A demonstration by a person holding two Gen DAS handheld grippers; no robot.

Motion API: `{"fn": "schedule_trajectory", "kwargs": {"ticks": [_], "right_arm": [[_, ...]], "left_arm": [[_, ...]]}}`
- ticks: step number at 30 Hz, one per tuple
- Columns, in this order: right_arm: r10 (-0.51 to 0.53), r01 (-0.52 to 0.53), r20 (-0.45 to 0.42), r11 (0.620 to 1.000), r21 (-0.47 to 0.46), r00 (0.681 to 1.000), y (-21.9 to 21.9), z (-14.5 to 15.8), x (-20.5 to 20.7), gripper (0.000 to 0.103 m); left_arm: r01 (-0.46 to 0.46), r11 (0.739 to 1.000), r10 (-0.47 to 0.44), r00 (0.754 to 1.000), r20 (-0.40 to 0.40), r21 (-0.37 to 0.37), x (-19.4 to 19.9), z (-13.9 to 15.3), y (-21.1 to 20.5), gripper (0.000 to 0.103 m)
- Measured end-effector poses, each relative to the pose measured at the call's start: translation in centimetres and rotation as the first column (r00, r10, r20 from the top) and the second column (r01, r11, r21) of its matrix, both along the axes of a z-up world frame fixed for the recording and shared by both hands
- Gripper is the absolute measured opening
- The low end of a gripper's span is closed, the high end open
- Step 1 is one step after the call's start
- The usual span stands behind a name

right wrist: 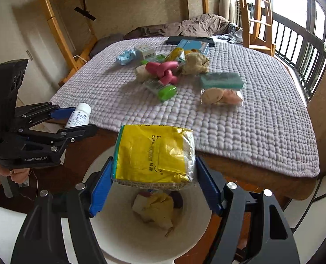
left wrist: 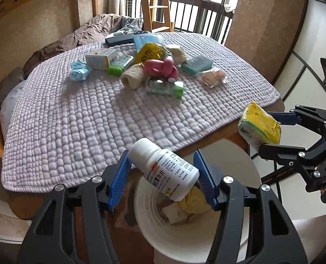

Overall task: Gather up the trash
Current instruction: 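Carry the white pill bottle and yellow packet over the white bin with both tools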

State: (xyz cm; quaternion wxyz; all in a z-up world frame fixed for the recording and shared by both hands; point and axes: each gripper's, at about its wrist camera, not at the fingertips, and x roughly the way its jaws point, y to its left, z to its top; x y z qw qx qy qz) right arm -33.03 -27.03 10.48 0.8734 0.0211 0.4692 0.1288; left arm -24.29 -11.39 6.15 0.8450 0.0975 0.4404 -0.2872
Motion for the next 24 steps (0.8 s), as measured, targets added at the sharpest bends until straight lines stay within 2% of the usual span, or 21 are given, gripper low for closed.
{"fn": "schedule_trajectory", "kwargs": {"ticks": [13,24], "right_arm": [[0.031,-0.030,-0.071,0.999,0.012,0.997,0.3,-2.0,-1.3,0.071],[0.051,-0.051,-0.138,0.999,0.006,0.989,0.3,-4.6,-1.4,0.071]], "left_arm": [[0.025,0.999,-0.024,0.999,-0.032,0.030,-1.6,-1.4,-0.8,0.060],[0.071,0.995,-0.065,0.995,-0.079,0.070,-2.6,-3.8,-1.8,0.060]]}}
